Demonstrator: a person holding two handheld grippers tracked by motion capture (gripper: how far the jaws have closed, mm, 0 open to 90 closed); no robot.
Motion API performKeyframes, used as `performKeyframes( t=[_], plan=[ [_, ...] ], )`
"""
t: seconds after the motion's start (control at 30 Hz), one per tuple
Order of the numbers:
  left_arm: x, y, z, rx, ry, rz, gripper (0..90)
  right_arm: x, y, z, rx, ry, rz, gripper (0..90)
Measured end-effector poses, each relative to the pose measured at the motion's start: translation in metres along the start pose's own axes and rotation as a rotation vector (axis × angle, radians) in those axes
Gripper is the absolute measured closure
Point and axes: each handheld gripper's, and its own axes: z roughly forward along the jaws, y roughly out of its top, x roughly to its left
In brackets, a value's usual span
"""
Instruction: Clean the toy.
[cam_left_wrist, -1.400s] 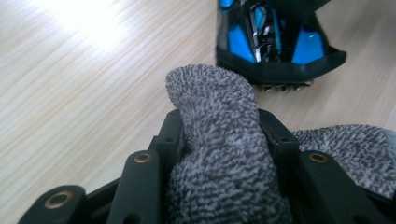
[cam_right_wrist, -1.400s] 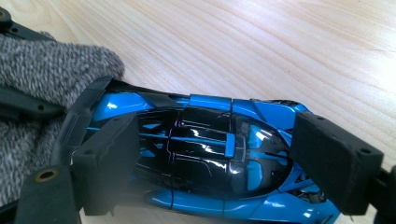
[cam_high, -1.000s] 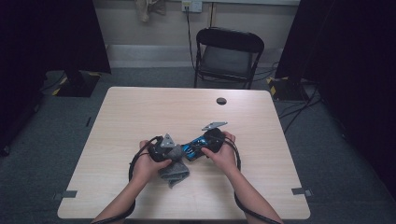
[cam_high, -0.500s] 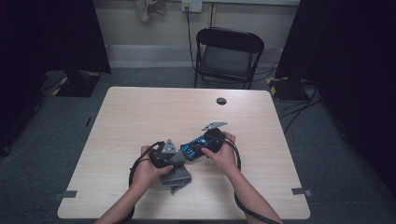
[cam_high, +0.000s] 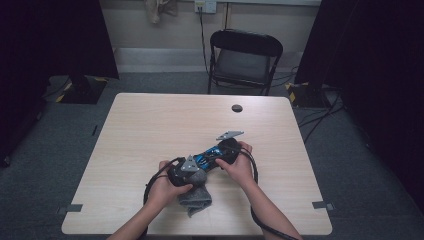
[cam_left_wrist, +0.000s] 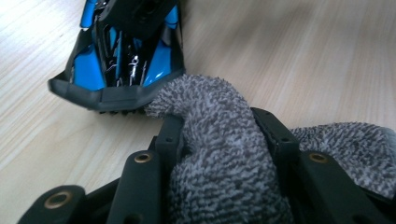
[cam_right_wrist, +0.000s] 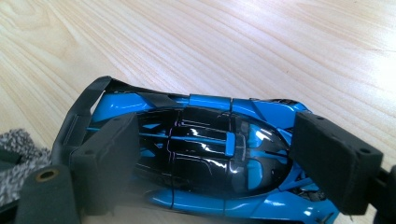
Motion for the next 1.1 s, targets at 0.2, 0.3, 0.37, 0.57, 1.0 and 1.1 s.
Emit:
performKeyframes(
  t=[0.2,0.3,0.37,0.57,1.0,1.1],
  plan=[
    [0.002,-0.002,-0.005,-0.026,-0.016,-0.038,59.0,0.000,-0.001,0.000,-0.009,-0.001,-0.003,15.6],
    [0.007,-0.004,-0.013,-0.031,-0.012,-0.044,59.0,0.000,-0.001,0.000,-0.011,-0.001,-0.002,15.6],
    [0.015,-0.011,-0.022,-0.030,0.020,-0.054,59.0,0.000,-0.001,0.000,-0.009,0.000,0.000,15.6],
    [0.043,-0.014,-0.035,-0.049,0.121,-0.112,58.9,0.000,-0.002,0.000,-0.015,0.000,0.000,15.6],
    [0.056,-0.006,-0.008,-0.023,0.131,-0.145,58.5,0.000,-0.003,0.000,-0.021,0.000,0.000,15.6],
    [0.053,-0.006,-0.007,-0.020,0.132,-0.138,58.6,0.000,-0.003,0.000,-0.021,0.000,0.001,15.6]
  ],
)
